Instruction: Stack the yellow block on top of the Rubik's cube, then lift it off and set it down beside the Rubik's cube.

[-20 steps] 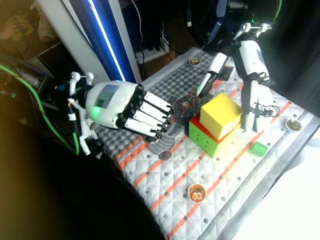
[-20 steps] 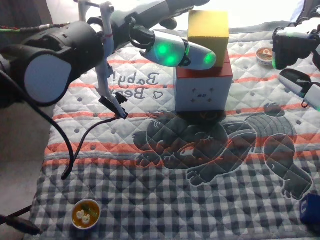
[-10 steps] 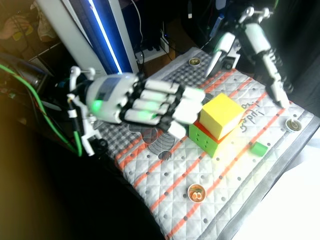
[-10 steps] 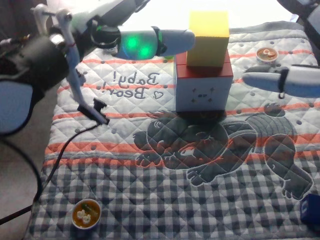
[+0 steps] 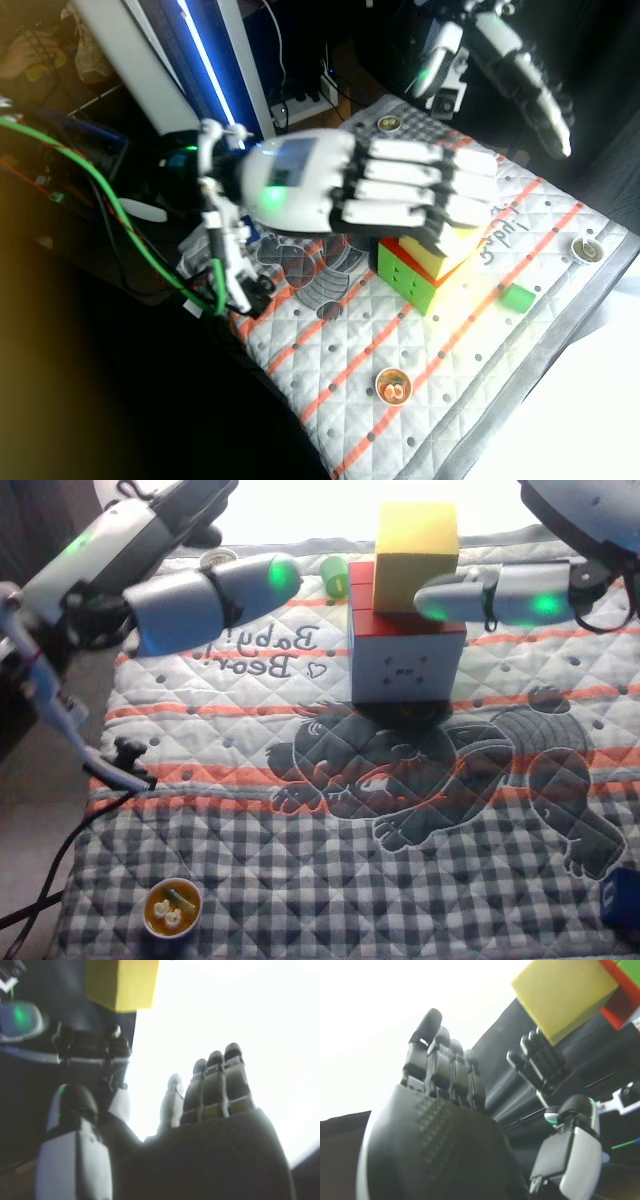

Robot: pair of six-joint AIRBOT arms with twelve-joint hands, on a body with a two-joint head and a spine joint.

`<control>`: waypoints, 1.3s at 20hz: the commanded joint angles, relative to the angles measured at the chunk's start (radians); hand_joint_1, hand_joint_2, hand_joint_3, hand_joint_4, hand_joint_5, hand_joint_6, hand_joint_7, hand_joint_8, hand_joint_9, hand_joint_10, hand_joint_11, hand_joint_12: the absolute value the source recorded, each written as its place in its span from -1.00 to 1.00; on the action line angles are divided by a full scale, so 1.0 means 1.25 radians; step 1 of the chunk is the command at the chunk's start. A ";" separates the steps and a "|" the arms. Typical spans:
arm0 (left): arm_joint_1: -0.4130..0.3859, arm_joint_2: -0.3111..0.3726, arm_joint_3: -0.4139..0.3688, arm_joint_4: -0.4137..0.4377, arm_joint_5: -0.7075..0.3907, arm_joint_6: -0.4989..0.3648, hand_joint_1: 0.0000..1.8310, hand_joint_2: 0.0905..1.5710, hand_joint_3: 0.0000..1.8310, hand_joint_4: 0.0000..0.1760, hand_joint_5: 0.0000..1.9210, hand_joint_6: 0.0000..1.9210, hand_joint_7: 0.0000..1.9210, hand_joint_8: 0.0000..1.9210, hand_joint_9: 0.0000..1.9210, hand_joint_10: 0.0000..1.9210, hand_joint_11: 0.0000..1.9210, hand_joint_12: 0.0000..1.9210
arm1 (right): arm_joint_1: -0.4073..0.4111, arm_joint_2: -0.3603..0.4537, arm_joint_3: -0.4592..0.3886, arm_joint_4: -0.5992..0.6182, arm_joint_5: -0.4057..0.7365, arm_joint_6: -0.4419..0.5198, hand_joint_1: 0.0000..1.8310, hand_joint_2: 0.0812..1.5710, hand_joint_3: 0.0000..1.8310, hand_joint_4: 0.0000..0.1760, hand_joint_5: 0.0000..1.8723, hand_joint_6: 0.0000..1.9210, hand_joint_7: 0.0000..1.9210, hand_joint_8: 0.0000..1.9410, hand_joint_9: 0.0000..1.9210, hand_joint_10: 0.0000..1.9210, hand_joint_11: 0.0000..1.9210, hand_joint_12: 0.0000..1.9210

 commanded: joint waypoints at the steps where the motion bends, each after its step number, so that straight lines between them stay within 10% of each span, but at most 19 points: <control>1: 0.005 0.014 -0.011 0.018 0.140 -0.010 -0.44 0.33 -1.00 0.22 -0.88 -0.99 -0.86 -0.99 -0.85 -0.97 -1.00 -0.06 | 0.020 -0.007 0.010 -0.007 0.078 -0.001 -0.39 0.16 -1.00 -1.00 -0.81 -0.98 -0.77 -0.99 -0.80 -0.84 -1.00 -0.04; 3: 0.044 0.042 -0.044 0.009 0.188 -0.021 -0.49 0.35 -1.00 -0.23 -0.87 -0.99 -0.82 -0.99 -0.80 -0.96 -1.00 0.22 | 0.039 -0.027 0.034 -0.006 0.045 -0.001 -0.39 0.16 -1.00 -1.00 -0.76 -0.97 -0.73 -0.98 -0.77 -0.84 -1.00 0.03; 5: 0.083 0.058 -0.064 0.000 0.230 -0.048 -0.43 0.36 -1.00 0.13 -0.91 -1.00 -0.89 -1.00 -0.88 -0.99 -1.00 0.13 | 0.058 -0.045 0.055 -0.005 0.016 -0.001 -0.35 0.20 -0.99 -1.00 -0.73 -0.98 -0.67 -0.98 -0.72 -0.86 -1.00 -0.02; 8: 0.124 0.063 -0.067 -0.013 0.267 -0.115 -0.48 0.37 -1.00 0.04 -0.87 -1.00 -0.80 -0.99 -0.85 -0.76 -1.00 0.51 | 0.071 -0.068 0.080 -0.003 -0.017 -0.001 -0.39 0.18 -1.00 -1.00 -0.73 -0.99 -0.67 -1.00 -0.72 -0.91 -1.00 -0.14; 11: 0.144 0.064 -0.069 -0.020 0.280 -0.135 -0.47 0.41 -0.99 -0.19 -0.85 -1.00 -0.79 -1.00 -0.93 -0.56 -1.00 0.35 | 0.074 -0.093 0.103 0.000 -0.047 -0.001 -0.42 0.14 -1.00 -1.00 -0.73 -1.00 -0.66 -1.00 -0.69 -0.94 -1.00 -0.03; 20: 0.153 0.065 -0.080 -0.018 0.302 -0.135 -0.38 0.44 -1.00 -0.31 -0.78 -0.99 -0.72 -1.00 -0.77 -0.87 -1.00 0.10 | 0.074 -0.120 0.147 0.019 -0.087 0.038 -0.37 0.32 -0.98 -1.00 -0.66 -0.98 -0.46 -0.96 -0.48 -0.90 -1.00 0.52; 21: 0.154 0.065 -0.081 -0.018 0.305 -0.135 -0.38 0.43 -1.00 -0.49 -0.77 -1.00 -0.72 -1.00 -0.76 -0.90 -1.00 0.10 | 0.074 -0.122 0.149 0.019 -0.088 0.044 -0.18 0.40 -1.00 -1.00 -0.50 -0.98 -0.30 -0.95 -0.47 -0.56 -1.00 0.73; 22: 0.157 0.065 -0.081 -0.019 0.307 -0.136 -0.42 0.44 -1.00 -0.52 -0.78 -1.00 -0.73 -1.00 -0.75 -0.93 -1.00 0.08 | 0.074 -0.122 0.151 0.019 -0.089 0.044 0.17 0.43 -1.00 -1.00 -0.18 -0.96 -0.33 -0.51 -0.70 0.31 -0.97 0.99; 23: 0.159 0.065 -0.082 -0.021 0.308 -0.136 -0.42 0.44 -1.00 -0.52 -0.78 -1.00 -0.73 -1.00 -0.75 -0.93 -1.00 0.08 | 0.074 -0.122 0.152 0.019 -0.090 0.045 0.17 0.43 -1.00 -1.00 -0.18 -0.96 -0.33 -0.51 -0.70 0.31 -0.97 0.99; 24: 0.163 0.065 -0.083 -0.025 0.311 -0.137 -0.41 0.46 -0.99 -0.51 -0.78 -1.00 -0.72 -0.99 -0.74 -0.93 -1.00 0.08 | 0.074 -0.122 0.155 0.019 -0.090 0.049 0.29 0.52 -1.00 -1.00 -0.07 0.21 -0.32 0.32 -0.58 0.44 -0.86 0.97; 26: 0.168 0.064 -0.084 -0.029 0.314 -0.140 -0.41 0.46 -0.99 -0.49 -0.77 -0.99 -0.71 -0.99 -0.74 -0.93 -1.00 0.08 | 0.074 -0.122 0.159 0.019 -0.090 0.052 0.30 0.54 -1.00 -1.00 -0.08 0.31 -0.32 0.43 -0.55 0.40 -0.82 0.90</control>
